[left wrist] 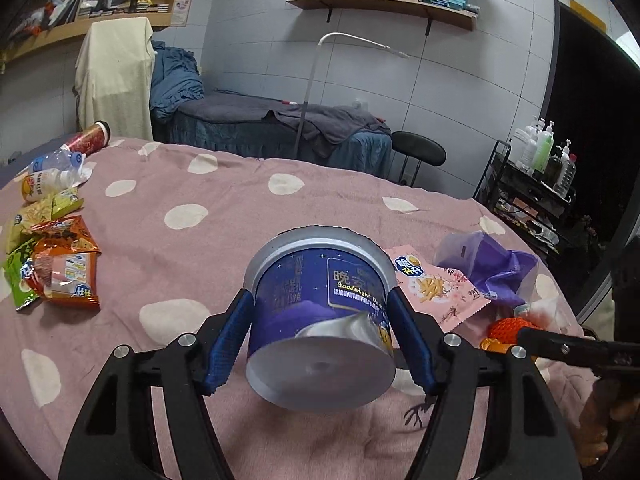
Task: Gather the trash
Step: 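Grasp the blue tub with the left gripper while the right gripper grasps the pink snack wrapper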
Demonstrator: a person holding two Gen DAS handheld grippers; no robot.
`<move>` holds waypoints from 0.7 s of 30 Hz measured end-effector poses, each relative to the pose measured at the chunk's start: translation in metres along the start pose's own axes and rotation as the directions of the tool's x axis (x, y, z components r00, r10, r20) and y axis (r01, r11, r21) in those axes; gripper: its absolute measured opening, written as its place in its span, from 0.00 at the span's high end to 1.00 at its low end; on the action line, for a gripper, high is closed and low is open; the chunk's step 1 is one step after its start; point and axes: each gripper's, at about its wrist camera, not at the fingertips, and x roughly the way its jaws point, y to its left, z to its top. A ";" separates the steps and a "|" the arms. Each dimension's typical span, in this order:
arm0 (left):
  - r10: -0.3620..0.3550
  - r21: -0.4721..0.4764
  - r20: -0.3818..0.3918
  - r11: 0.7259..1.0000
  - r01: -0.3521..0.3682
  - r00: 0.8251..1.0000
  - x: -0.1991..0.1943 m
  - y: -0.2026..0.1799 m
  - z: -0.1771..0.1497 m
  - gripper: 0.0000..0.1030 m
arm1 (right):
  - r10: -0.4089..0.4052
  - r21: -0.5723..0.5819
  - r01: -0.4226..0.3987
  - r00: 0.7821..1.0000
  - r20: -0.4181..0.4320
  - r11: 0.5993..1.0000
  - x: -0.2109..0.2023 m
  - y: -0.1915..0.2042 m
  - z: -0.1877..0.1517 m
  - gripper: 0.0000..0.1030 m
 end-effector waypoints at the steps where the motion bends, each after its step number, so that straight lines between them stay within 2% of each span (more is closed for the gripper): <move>1: 0.004 0.003 0.002 1.000 -0.004 1.000 -0.004 0.000 -0.002 0.34 | 0.001 0.012 -0.001 1.000 -0.001 1.000 0.006 0.000 0.003 0.30; 5: 0.018 0.011 0.013 1.000 -0.018 1.000 -0.013 -0.002 -0.009 0.34 | 0.014 0.098 -0.013 1.000 -0.012 0.995 0.032 -0.010 0.015 0.42; 9: 0.003 0.001 0.018 1.000 -0.003 1.000 -0.022 -0.006 -0.015 0.34 | 0.031 0.156 -0.031 1.000 0.001 0.987 0.049 -0.018 0.026 0.49; 12: -0.001 0.010 0.018 1.000 0.001 1.000 -0.026 -0.011 -0.020 0.34 | 0.039 0.142 -0.039 0.999 0.001 0.989 0.057 -0.016 0.030 0.72; 13: -0.001 0.012 0.017 1.000 0.001 1.000 -0.026 -0.012 -0.022 0.34 | 0.045 0.141 -0.045 0.999 0.003 0.989 0.057 -0.016 0.032 0.83; 17: -0.008 0.012 0.007 1.000 0.008 1.000 -0.028 -0.015 -0.029 0.34 | 0.078 0.143 -0.083 0.996 0.040 0.986 0.046 -0.016 0.032 0.94; 21: -0.019 0.009 0.016 1.000 0.018 1.000 -0.035 -0.017 -0.032 0.34 | 0.059 0.060 -0.065 0.993 0.106 0.996 0.015 0.000 0.027 0.96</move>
